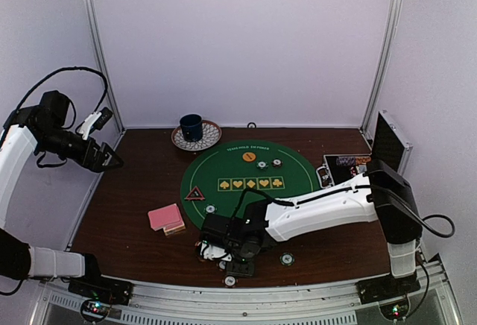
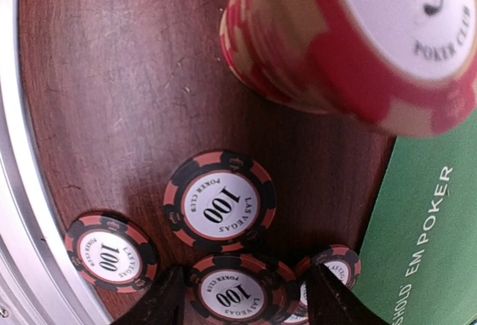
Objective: Distribute texas hold em gaming equipment
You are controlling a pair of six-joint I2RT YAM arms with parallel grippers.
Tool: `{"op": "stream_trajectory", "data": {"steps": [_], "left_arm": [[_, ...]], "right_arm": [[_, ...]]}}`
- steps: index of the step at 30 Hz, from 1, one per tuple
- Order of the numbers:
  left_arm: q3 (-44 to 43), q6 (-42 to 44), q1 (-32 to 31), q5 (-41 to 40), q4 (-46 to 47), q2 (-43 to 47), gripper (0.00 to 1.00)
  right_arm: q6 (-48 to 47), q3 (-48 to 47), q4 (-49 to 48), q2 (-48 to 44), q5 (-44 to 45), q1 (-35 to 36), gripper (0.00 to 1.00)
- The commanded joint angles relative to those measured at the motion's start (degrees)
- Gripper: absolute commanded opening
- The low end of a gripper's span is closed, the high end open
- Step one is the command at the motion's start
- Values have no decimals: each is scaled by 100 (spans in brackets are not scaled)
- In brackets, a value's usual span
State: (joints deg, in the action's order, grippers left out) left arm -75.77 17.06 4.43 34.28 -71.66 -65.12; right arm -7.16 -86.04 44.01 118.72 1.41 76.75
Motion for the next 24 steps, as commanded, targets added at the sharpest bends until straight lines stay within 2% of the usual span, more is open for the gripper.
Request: {"op": "stream_trajectory", "data": {"steps": [1, 13, 17, 24], "left_arm": [[-184, 94, 32, 1, 8, 34, 98], [-261, 56, 32, 39, -6, -30, 98], [-297, 43, 32, 35, -5, -41, 98], [-332, 12, 32, 60, -6, -61, 97]], "right_arm": [[8, -71, 6, 244, 179, -21, 54], [70, -189, -20, 83, 300, -80, 24], [146, -224, -86, -68, 415, -181, 5], [277, -352, -267, -317, 508, -485, 0]]}}
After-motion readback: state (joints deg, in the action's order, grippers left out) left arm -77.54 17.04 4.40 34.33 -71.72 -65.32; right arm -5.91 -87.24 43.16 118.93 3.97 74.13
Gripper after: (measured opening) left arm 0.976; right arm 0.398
